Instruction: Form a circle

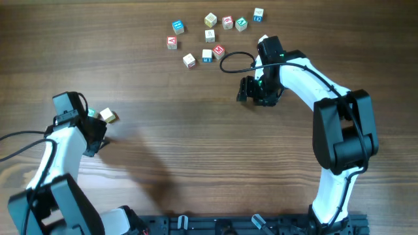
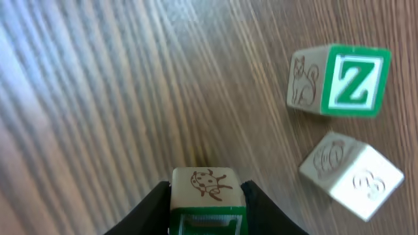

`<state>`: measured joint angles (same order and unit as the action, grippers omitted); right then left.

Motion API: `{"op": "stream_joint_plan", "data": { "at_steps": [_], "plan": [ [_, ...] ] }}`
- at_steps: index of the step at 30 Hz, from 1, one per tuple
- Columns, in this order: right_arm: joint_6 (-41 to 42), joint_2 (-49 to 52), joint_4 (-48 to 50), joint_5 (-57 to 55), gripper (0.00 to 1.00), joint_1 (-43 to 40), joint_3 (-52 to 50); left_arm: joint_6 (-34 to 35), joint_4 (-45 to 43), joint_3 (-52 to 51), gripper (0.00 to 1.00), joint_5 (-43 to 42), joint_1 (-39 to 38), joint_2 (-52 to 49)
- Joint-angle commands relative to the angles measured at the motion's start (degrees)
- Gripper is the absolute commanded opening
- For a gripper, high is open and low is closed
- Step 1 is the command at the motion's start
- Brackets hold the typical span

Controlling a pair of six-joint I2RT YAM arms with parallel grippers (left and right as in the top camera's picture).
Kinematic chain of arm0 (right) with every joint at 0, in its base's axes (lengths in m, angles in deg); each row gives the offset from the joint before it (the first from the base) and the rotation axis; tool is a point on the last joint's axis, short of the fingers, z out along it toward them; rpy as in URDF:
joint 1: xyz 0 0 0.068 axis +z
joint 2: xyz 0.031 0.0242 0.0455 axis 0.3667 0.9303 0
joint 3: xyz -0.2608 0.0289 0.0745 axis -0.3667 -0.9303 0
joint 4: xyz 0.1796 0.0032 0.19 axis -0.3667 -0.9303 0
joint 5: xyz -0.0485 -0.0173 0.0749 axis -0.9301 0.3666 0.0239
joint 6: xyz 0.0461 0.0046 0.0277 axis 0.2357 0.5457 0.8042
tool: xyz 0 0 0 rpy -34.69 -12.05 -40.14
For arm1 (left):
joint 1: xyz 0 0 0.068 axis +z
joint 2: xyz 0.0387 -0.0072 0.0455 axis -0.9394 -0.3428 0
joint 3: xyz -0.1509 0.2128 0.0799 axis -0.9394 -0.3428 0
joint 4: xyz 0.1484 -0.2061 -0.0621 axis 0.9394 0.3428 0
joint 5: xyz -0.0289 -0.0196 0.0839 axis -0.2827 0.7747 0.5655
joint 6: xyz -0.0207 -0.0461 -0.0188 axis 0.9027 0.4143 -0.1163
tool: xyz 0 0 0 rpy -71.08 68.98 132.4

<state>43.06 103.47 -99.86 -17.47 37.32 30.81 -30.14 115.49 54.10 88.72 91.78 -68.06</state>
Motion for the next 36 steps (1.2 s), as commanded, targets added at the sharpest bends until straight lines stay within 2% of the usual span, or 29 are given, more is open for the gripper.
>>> {"op": "stream_joint_plan", "data": {
  "at_steps": [1,2,3,8,14,18,24,27,28,29,32,34,36],
  "plan": [
    [-0.44,1.73,-0.76,-2.67,0.70,0.09,-1.25,0.13,-2.08,-0.11,0.35,1.84,-0.17,-1.66],
    [-0.17,1.73,-0.76,-2.67,0.70,0.09,-1.25,0.13,-2.84,-0.11,0.41,2.14,-0.15,-1.66],
    [0.02,1.73,-0.76,-2.67,0.70,0.09,-1.25,0.13,-3.45,-0.11,0.43,2.54,-0.17,-1.66],
    [0.98,1.73,-0.76,-2.67,0.72,0.09,-1.25,0.13,-6.25,-0.11,0.45,3.32,-0.17,-1.66],
    [0.98,1.73,-0.92,-2.67,0.72,0.09,-1.25,0.13,-5.31,-0.11,0.49,3.06,-0.17,-1.66],
    [0.98,1.73,-0.94,-2.67,0.72,0.09,-1.25,0.11,-2.67,-0.02,0.58,1.64,-0.15,-1.38],
    [0.98,1.73,-1.75,-2.67,0.73,0.09,-1.25,0.13,11.10,8.72,0.59,0.37,-0.20,6.08],
    [1.03,1.73,-1.51,-2.67,0.73,0.09,-1.25,0.09,13.81,9.29,0.59,-3.52,-0.22,9.94],
    [1.03,1.73,-1.51,-2.64,0.73,0.09,-1.25,0.09,14.05,9.05,0.56,-3.56,-0.22,9.90],
    [1.03,1.73,-1.51,-2.67,0.73,0.09,-1.25,0.11,14.25,8.22,0.37,-3.63,-0.24,9.51],
    [1.03,1.73,-1.53,-2.67,0.73,0.09,-1.25,0.11,15.98,5.22,0.14,-5.60,-0.61,7.63],
    [1.03,1.73,-1.51,-2.67,0.73,0.09,-1.25,0.11,16.15,2.62,0.07,-9.40,-0.83,6.21],
    [1.05,1.73,-1.46,-2.67,0.73,0.09,-1.25,0.11,15.19,-0.37,0.08,-10.40,-1.18,5.25]
  ]
}}
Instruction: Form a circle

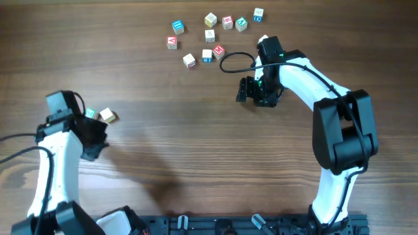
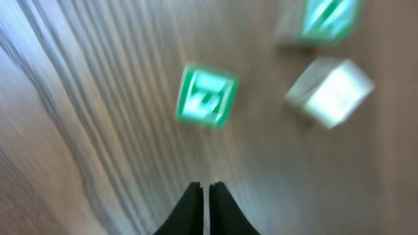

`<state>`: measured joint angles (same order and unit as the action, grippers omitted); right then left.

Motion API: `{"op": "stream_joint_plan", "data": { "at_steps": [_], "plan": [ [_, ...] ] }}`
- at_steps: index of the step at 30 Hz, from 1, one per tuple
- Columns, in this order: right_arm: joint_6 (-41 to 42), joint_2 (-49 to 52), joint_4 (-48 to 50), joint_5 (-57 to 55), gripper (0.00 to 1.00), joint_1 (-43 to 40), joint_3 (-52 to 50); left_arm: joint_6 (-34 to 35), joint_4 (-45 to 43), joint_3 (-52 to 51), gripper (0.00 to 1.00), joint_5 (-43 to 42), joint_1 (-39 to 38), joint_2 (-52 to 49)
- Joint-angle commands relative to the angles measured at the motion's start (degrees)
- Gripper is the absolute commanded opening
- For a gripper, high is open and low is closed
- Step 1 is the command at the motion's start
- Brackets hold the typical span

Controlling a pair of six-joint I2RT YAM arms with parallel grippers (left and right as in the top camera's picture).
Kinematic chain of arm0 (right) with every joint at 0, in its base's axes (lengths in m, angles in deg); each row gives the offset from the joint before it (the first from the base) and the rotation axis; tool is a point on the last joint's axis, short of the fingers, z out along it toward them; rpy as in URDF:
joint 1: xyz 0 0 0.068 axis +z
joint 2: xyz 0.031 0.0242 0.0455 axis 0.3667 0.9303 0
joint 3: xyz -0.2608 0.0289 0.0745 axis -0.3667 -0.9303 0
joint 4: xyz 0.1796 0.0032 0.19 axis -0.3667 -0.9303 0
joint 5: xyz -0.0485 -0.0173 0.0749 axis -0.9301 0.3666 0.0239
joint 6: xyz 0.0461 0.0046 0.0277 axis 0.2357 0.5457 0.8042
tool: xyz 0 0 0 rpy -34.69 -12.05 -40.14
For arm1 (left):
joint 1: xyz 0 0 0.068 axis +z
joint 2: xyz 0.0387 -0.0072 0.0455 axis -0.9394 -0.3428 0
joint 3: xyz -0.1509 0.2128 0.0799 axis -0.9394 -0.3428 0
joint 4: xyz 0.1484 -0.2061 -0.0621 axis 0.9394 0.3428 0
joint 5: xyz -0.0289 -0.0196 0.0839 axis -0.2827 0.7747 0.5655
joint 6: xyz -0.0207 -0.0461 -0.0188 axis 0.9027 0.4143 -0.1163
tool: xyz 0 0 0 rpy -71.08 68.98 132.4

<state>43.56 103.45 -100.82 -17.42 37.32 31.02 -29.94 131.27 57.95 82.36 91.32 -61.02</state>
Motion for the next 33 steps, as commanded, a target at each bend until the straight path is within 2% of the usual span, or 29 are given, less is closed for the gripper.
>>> {"op": "stream_joint_plan", "data": {
  "at_steps": [1,4,7,10,24,25,27,30,33],
  "plan": [
    [0.55,1.75,-0.50,-2.71,0.73,0.09,-1.46,-0.07,-1.95,-5.70,0.12,-3.58,-0.79,-1.92],
    [0.50,1.75,-0.31,-2.71,0.73,0.09,-1.46,-0.07,-9.92,-10.47,0.19,-3.41,-0.79,-1.97],
    [0.50,1.75,-0.33,-2.71,0.73,0.09,-1.46,-0.02,-15.93,-12.66,0.20,0.66,-0.79,-2.01],
    [0.50,1.75,-0.31,-2.73,0.73,0.09,-1.46,-0.07,-18.40,-12.74,0.20,5.49,-0.79,-2.19],
    [0.50,1.75,-0.11,-2.71,0.73,0.09,-1.46,-0.07,-26.34,-12.74,0.19,5.40,-0.79,-2.19],
    [0.52,1.75,-0.11,-2.71,0.73,0.09,-1.46,-0.07,-26.34,-12.72,0.17,5.35,-0.79,-2.19],
    [0.50,1.75,-0.11,-2.71,0.73,0.09,-1.46,-0.11,-25.55,-12.72,0.04,3.67,-0.81,-2.16],
    [0.52,1.75,-0.11,-2.71,0.73,0.09,-1.46,-0.11,-20.52,-12.72,0.04,-4.81,-0.81,-2.14],
    [0.50,1.75,-0.26,-2.71,0.73,0.09,-1.46,-0.04,-11.74,-12.72,0.04,-5.68,-0.74,-1.84]
  ]
}}
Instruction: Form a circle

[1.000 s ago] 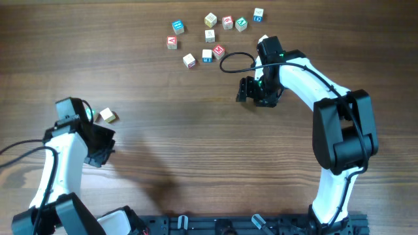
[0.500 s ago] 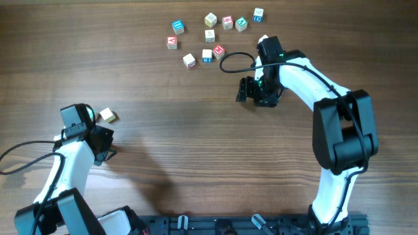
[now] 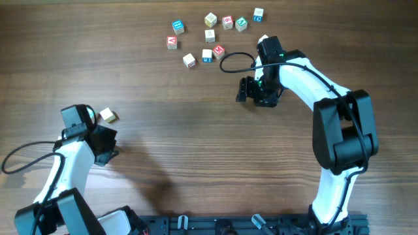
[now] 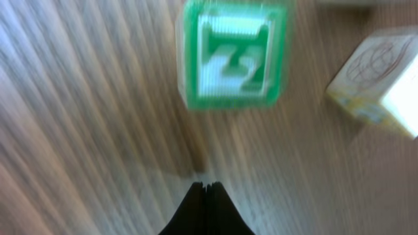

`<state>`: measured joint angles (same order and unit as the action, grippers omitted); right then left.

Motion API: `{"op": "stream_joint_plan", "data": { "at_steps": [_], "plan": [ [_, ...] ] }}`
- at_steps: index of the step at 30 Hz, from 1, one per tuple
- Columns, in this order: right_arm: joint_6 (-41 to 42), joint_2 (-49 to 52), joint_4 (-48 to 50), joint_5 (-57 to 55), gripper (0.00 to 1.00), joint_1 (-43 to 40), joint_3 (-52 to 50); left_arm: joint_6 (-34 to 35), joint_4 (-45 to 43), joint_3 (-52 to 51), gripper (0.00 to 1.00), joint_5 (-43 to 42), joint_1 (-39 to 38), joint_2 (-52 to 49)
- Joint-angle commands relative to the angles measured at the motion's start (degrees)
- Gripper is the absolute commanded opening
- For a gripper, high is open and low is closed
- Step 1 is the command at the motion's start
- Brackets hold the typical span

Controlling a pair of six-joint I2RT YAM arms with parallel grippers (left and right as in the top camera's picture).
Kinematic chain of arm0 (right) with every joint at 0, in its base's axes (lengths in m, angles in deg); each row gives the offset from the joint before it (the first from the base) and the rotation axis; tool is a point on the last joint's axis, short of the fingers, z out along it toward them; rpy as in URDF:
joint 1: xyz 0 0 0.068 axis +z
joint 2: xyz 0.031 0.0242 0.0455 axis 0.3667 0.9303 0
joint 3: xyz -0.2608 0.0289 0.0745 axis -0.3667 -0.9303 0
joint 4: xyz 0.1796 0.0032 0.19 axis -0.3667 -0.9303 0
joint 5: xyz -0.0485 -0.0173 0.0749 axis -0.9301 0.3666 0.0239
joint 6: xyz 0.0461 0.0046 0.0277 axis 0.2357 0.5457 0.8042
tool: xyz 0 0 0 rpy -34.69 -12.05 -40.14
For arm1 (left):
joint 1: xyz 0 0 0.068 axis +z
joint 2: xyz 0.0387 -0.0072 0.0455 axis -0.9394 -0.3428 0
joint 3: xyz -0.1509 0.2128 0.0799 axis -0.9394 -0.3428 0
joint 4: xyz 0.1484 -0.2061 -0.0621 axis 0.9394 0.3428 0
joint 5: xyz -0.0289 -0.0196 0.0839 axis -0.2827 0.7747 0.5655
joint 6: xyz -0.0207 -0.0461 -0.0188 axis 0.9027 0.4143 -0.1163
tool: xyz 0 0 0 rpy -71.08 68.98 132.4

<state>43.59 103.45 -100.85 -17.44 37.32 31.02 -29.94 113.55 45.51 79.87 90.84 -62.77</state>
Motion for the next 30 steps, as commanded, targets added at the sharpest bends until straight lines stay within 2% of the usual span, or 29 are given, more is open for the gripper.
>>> {"op": "stream_joint_plan", "data": {
  "at_steps": [1,3,6,10,15,19,24,30],
  "plan": [
    [0.46,1.75,-0.24,-2.69,0.73,0.09,-1.46,0.02,7.56,-0.28,0.04,-1.81,-0.13,-0.09],
    [0.46,1.75,-0.17,-2.69,0.74,0.09,-1.46,0.76,10.47,-0.28,0.04,3.58,0.33,-0.09],
    [0.50,1.75,-0.11,-2.69,0.74,0.09,-1.46,7.04,13.18,-0.28,0.04,14.62,0.96,-0.09],
    [0.46,1.75,-0.11,-2.69,0.74,0.09,-1.46,10.88,8.20,-0.28,0.04,22.97,1.05,-0.09],
    [0.50,1.75,-0.13,-2.69,0.73,0.09,-1.46,10.88,-2.89,-0.28,0.05,22.47,1.05,-0.11],
    [0.48,1.75,-0.09,-2.71,0.73,0.09,-1.46,10.88,-6.32,-0.28,0.05,22.47,1.05,-1.05],
    [0.48,1.75,-0.09,-2.69,0.74,0.09,-1.46,10.88,-10.16,-0.28,0.10,20.85,1.05,-5.38],
    [0.50,1.75,-0.11,-2.69,0.73,0.09,-1.46,10.86,-14.99,-0.28,0.13,15.93,1.05,-8.57]
  ]
}}
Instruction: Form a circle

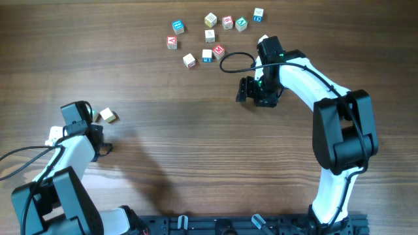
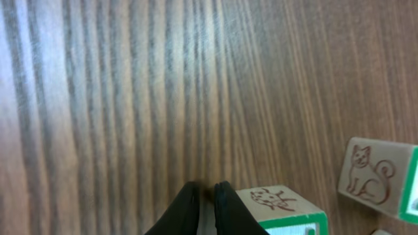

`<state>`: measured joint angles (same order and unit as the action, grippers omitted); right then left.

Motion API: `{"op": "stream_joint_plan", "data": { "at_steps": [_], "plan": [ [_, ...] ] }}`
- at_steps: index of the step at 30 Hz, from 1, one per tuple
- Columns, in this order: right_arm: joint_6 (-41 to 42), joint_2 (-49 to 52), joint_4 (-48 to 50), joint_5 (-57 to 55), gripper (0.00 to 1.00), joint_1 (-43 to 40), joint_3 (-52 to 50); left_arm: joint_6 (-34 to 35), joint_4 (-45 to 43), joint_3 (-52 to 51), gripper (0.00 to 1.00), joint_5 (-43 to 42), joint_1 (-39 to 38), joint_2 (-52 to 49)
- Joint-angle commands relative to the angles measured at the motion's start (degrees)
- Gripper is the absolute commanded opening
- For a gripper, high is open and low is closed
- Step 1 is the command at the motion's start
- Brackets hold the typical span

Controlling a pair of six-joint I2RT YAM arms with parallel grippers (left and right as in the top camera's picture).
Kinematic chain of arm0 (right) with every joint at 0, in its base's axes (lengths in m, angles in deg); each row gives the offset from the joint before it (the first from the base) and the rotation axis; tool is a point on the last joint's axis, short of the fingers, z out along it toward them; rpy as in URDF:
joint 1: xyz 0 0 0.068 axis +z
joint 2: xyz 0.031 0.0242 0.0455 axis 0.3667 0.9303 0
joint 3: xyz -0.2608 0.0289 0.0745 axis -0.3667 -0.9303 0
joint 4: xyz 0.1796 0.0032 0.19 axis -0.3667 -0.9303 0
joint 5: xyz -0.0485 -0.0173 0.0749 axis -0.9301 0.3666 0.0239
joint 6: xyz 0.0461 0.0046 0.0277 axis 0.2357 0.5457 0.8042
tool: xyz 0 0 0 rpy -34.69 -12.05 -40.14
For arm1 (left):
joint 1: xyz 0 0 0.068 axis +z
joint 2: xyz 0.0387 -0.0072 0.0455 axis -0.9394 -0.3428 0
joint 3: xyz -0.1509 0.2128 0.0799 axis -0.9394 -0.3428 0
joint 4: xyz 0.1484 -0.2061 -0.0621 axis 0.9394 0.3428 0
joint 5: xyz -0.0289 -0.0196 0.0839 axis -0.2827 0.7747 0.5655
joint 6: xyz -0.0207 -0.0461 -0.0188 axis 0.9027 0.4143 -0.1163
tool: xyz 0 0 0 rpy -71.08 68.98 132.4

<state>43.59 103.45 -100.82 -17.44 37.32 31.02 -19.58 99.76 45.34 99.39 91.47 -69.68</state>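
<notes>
My left gripper (image 2: 202, 196) is shut with nothing in it, its tips low on the wood. A green-edged block with a ladybug drawing (image 2: 277, 202) stands right against the right fingertip. A second green-edged block with a cat drawing (image 2: 377, 176) lies a little further right. In the overhead view the left arm (image 1: 78, 117) covers both green blocks, and only a beige block (image 1: 108, 116) shows beside it. Several loose letter blocks (image 1: 208, 55) are scattered at the far middle. My right gripper (image 1: 249, 91) hangs just below that scatter, its jaws unclear.
A black cable loop (image 1: 235, 62) lies on the table between the scattered blocks and the right arm. The right arm (image 1: 307, 75) reaches in from the right side. Bare wood stretches between the left blocks and the far scatter.
The shut left fingers were a little short of the ladybug block, seen from above. Now they sit lower, at its left side, touching it. The right arm has not moved.
The left gripper held the ladybug block close to the cat block and the beige block. A moment later that block lay on the table and the fingers were shut and empty above it. They then stood nearer, and now rest against its side.
</notes>
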Motion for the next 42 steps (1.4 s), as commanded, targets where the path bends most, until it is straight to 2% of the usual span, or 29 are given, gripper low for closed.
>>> {"op": "stream_joint_plan", "data": {
  "at_steps": [1,10,13,15,16,18,20,24,26,28,29,32,35,39,42],
  "plan": [
    [0.48,1.75,-0.13,-2.69,0.74,0.09,-1.46,0.50,-2.19,-0.11,0.14,-4.24,0.42,-1.66],
    [0.50,1.75,-0.17,-2.69,0.73,0.09,-1.46,0.20,2.95,0.13,0.04,-4.63,1.46,-0.17],
    [0.46,1.75,-0.37,-2.69,0.74,0.09,-1.46,0.22,10.38,2.34,0.04,-4.66,2.93,3.87],
    [0.46,1.75,-0.37,-2.69,0.73,0.09,-1.46,0.09,20.17,6.01,0.04,-4.57,4.50,9.51],
    [0.39,1.75,-0.37,-1.81,0.64,0.09,-1.46,0.09,25.31,8.55,0.04,-4.42,5.60,13.73],
    [0.09,1.75,-0.37,2.80,0.56,0.13,-1.46,0.09,28.24,11.39,0.04,-4.46,7.10,20.06],
    [-4.04,1.75,0.28,16.61,0.46,0.13,-1.46,-0.31,24.39,12.44,0.08,-7.26,8.63,28.57],
    [-5.73,1.75,5.79,37.20,0.39,1.66,-1.46,-12.11,11.56,12.44,0.17,-19.10,9.40,41.18],
    [-5.42,1.75,12.22,48.19,0.33,3.26,-1.44,-18.93,8.76,12.44,0.22,-23.50,9.42,44.11],
    [-2.64,1.75,21.03,54.90,0.09,5.35,-1.38,-19.71,8.66,12.44,0.19,-23.76,9.53,44.81],
    [1.64,1.75,26.91,55.41,0.05,6.86,-1.16,-19.71,8.63,12.44,0.16,-23.93,9.75,44.65],
    [13.03,1.75,45.33,54.88,0.05,10.60,-1.05,-19.69,8.87,14.01,0.15,-28.17,12.28,42.38],
    [19.54,1.75,58.95,52.24,0.05,13.18,-0.09,-19.71,10.21,18.43,0.13,-35.82,16.46,37.81],
    [18.12,1.75,58.73,42.18,0.05,14.36,2.45,-20.98,15.52,25.92,0.04,-45.24,23.23,28.02],
    [12.09,1.75,48.87,30.77,0.05,14.75,2.67,-20.98,16.44,26.93,0.04,-55.87,25.73,21.29]
  ]
}}
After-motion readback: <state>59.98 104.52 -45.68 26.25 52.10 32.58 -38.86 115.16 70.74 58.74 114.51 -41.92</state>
